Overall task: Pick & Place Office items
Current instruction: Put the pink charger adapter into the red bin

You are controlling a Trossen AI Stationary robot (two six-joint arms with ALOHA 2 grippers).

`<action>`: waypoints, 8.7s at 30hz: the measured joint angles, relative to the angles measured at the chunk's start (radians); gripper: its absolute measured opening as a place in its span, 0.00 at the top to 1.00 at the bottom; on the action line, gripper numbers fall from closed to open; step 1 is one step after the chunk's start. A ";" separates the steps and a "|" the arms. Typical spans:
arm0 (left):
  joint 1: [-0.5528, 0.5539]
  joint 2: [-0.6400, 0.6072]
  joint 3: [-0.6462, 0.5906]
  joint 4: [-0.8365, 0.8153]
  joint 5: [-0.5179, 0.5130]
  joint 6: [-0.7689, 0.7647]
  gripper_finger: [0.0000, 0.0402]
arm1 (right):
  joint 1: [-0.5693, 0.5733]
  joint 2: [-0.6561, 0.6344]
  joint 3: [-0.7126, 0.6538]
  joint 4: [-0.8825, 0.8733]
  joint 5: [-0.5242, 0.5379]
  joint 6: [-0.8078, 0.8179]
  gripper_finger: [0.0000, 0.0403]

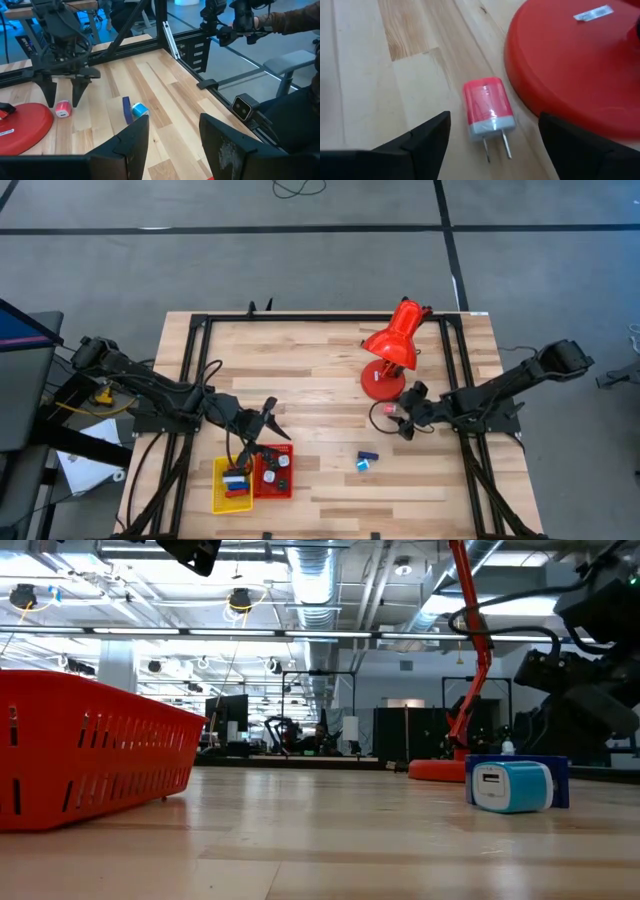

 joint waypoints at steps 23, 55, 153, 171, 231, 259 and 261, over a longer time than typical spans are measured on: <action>0.000 0.000 0.000 0.000 0.000 -0.010 0.58 | 0.028 0.174 0.001 0.200 -0.014 0.045 0.69; 0.000 -0.233 -0.100 -0.308 0.000 -0.272 0.58 | 0.185 1.223 1.720 -1.203 0.145 -1.244 0.69; -0.007 -0.226 -0.100 -0.224 0.000 -0.255 0.58 | 0.235 0.888 0.728 0.205 0.180 0.068 0.72; 0.009 0.053 0.030 -0.234 -0.102 -0.197 0.63 | 0.068 0.828 1.149 -0.171 0.045 -0.252 0.71; -0.012 0.172 0.046 -0.030 0.218 0.414 0.25 | -0.046 0.925 1.231 0.210 -0.714 -0.011 0.71; 0.004 0.171 0.043 0.012 0.203 0.446 0.55 | -0.046 0.924 1.231 0.216 -0.762 -0.033 0.71; 0.006 0.171 0.043 0.017 0.202 0.445 0.53 | -0.046 0.923 1.231 0.218 -0.762 -0.033 0.71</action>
